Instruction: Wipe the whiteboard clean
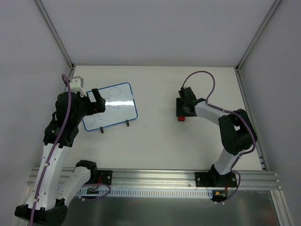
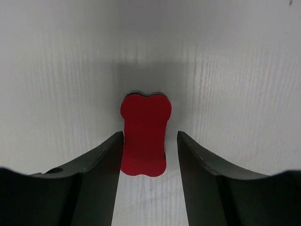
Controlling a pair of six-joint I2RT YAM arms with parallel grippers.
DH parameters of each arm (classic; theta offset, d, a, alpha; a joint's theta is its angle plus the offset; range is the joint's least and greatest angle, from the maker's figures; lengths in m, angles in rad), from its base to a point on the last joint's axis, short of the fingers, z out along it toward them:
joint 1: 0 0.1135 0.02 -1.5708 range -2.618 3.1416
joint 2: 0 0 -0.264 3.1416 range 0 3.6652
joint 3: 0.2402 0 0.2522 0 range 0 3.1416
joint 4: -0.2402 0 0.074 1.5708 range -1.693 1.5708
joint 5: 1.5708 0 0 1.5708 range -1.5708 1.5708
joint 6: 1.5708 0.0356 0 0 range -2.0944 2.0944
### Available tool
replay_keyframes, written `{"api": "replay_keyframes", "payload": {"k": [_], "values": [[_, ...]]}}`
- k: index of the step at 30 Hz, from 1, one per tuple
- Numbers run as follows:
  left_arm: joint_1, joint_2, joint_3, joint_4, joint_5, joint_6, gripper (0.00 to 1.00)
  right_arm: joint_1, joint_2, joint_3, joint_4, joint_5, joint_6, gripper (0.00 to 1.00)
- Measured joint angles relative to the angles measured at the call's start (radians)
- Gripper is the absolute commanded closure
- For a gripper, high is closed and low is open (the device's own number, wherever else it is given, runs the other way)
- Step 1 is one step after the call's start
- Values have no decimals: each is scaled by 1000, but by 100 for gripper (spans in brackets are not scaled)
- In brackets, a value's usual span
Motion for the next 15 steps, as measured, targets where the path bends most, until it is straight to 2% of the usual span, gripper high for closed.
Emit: {"api": "replay_keyframes", "payload": {"k": [15], "values": [[0,12,0,0,0,0,1,2,33,33,15,5,-5,54]]}}
